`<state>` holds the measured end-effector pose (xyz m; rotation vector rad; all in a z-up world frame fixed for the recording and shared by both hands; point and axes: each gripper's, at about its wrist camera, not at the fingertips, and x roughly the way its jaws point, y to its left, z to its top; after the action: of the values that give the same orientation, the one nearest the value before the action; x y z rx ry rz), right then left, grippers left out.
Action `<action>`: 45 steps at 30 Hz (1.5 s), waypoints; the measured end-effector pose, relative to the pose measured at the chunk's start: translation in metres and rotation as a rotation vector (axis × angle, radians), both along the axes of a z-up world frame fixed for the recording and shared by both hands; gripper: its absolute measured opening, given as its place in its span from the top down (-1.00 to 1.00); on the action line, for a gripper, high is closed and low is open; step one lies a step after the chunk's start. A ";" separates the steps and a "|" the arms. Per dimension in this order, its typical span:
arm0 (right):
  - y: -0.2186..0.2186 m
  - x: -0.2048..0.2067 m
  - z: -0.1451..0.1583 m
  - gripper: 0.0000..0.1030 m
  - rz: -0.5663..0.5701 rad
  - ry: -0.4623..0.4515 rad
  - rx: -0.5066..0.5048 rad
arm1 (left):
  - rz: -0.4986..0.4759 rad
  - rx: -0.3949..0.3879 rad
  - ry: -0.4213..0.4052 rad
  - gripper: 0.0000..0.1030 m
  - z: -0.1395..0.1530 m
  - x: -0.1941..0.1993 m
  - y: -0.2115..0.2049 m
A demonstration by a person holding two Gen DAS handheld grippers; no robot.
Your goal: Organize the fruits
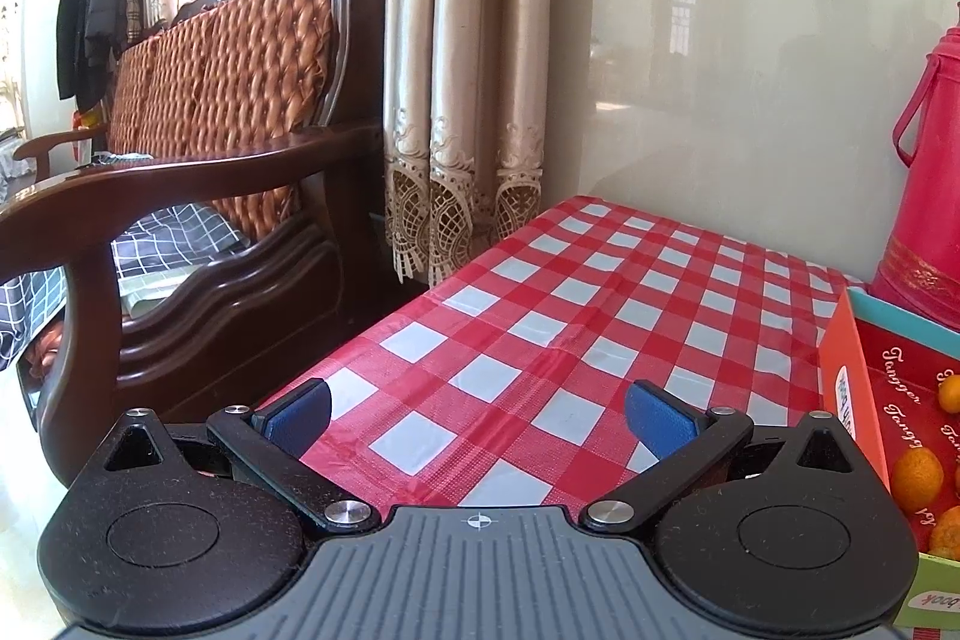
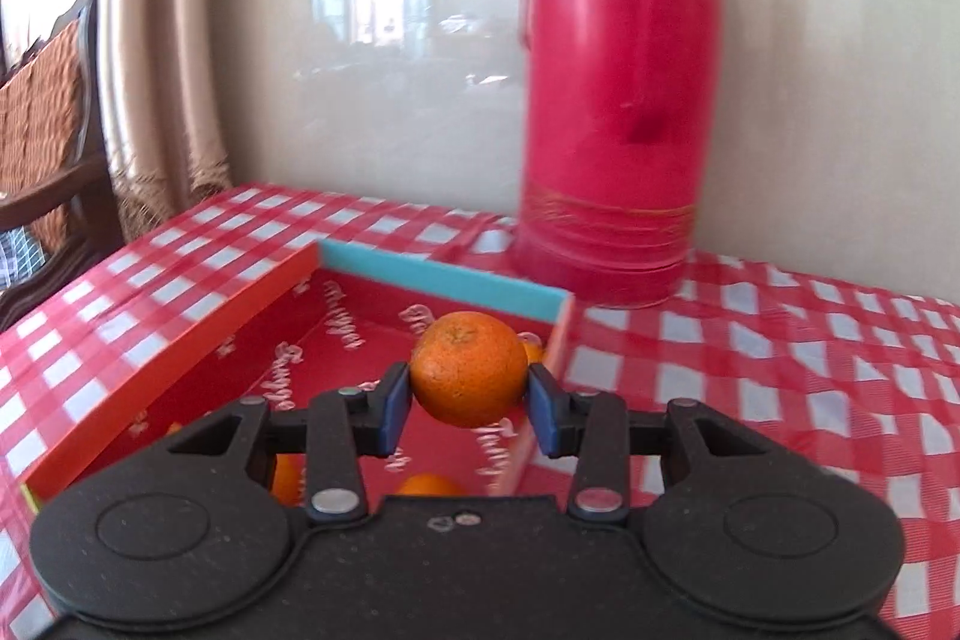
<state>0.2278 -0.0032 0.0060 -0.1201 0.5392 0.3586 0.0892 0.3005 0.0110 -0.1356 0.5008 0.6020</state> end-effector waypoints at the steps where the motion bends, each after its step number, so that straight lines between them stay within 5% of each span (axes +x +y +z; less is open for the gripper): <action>1: 0.005 -0.001 -0.001 0.36 0.010 0.003 0.000 | -0.003 0.002 0.002 -1.00 0.000 0.000 -0.001; 8: 0.015 -0.007 -0.004 0.30 0.046 0.014 0.011 | -0.007 0.002 0.005 -1.00 0.000 0.001 -0.003; 9: 0.015 -0.009 -0.003 0.11 0.053 -0.005 0.021 | -0.009 0.001 0.008 -1.00 0.000 0.001 -0.003; 10: 0.014 -0.013 -0.002 -0.80 0.055 -0.046 0.031 | -0.009 0.001 0.009 -1.00 0.000 0.002 -0.003; 11: 0.011 -0.019 0.000 -0.90 0.029 -0.120 0.041 | -0.010 0.001 0.007 -1.00 0.000 0.002 -0.004; 14: 0.008 -0.025 0.008 -0.89 -0.007 -0.236 0.033 | -0.012 0.000 0.002 -1.00 0.000 0.002 -0.004; 24: -0.032 -0.009 0.008 -0.89 -0.123 -0.149 0.070 | -0.036 -0.012 0.001 -1.00 0.003 0.007 -0.018; 36: -0.105 -0.032 0.013 -0.89 -0.232 -0.133 0.090 | -0.181 0.014 -0.024 -1.00 0.016 0.024 -0.082; 40: -0.134 -0.062 0.019 -0.89 -0.270 -0.113 0.128 | -0.235 0.010 -0.030 -1.00 0.024 0.018 -0.115; 45: -0.159 -0.139 0.036 -0.89 -0.246 -0.130 0.143 | -0.340 0.011 -0.075 -1.00 0.042 -0.041 -0.163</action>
<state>0.0884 -0.1621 0.0422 0.0608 0.3933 0.1476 0.0482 0.1377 0.0529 -0.0603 0.4356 0.2663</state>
